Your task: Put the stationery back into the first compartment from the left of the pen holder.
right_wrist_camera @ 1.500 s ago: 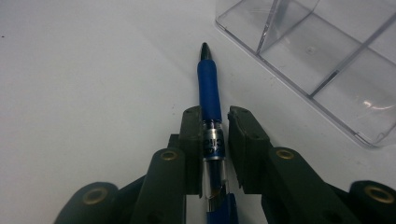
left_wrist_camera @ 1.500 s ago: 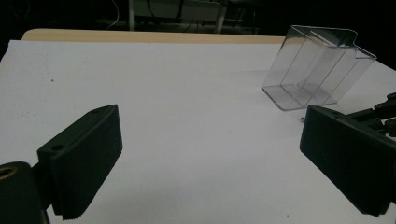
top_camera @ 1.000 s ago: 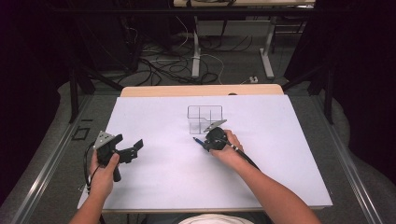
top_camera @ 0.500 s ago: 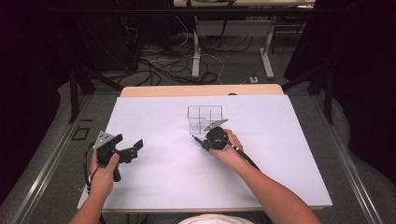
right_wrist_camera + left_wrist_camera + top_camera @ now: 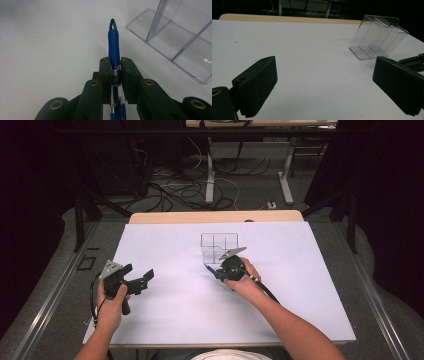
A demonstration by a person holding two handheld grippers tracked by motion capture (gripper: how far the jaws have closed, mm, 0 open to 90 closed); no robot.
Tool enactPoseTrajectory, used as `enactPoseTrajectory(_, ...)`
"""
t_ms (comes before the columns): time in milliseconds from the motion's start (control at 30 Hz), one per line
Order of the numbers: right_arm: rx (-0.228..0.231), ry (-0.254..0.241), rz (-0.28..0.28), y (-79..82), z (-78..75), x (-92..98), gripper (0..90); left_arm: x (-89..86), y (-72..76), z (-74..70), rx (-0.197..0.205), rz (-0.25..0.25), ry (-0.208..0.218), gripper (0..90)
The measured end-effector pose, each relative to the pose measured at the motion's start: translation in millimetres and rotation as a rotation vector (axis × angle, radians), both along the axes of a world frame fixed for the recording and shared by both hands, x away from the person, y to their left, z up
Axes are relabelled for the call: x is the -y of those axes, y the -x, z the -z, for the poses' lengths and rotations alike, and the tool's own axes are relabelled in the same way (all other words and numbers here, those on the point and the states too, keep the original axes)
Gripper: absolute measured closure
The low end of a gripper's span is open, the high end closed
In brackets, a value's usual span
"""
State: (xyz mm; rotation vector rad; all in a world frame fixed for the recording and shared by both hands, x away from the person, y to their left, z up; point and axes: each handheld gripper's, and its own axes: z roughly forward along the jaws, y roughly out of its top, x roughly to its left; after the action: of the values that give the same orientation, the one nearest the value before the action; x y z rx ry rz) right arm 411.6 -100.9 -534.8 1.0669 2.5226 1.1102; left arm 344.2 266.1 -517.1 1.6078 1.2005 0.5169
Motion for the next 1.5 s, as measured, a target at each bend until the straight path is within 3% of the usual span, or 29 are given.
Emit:
enactPoseTrajectory(100, 0.035, -0.024, -0.004, 0.7, -3.5, 1.5, 79.7, 0.5, 0.3, -0.2, -0.007, 0.001, 0.002, 5.7)
enactPoseTrajectory(600, 0.101, -0.118, 0.015, 6.5, -24.3, 8.6, 79.7, 7.4, 1.6, -4.1, -0.007, 0.035, 0.032, 2.7)
enactPoseTrajectory(967, 0.168, -0.167, 0.0, 12.0, -45.7, 8.7, 79.7, 14.1, 2.7, -8.9, -0.029, 0.065, 0.122, 0.3)
enactPoseTrajectory(1100, 0.183, -0.181, -0.005, 14.0, -51.0, 8.7, 79.7, 18.2, 3.6, -10.3, -0.019, 0.08, 0.101, 0.4)
enactPoseTrajectory(1500, 0.227, -0.233, -0.001, 17.0, -61.5, 14.4, 79.7, 29.0, 7.8, -15.0, -0.004, 0.103, 0.098, 8.9)
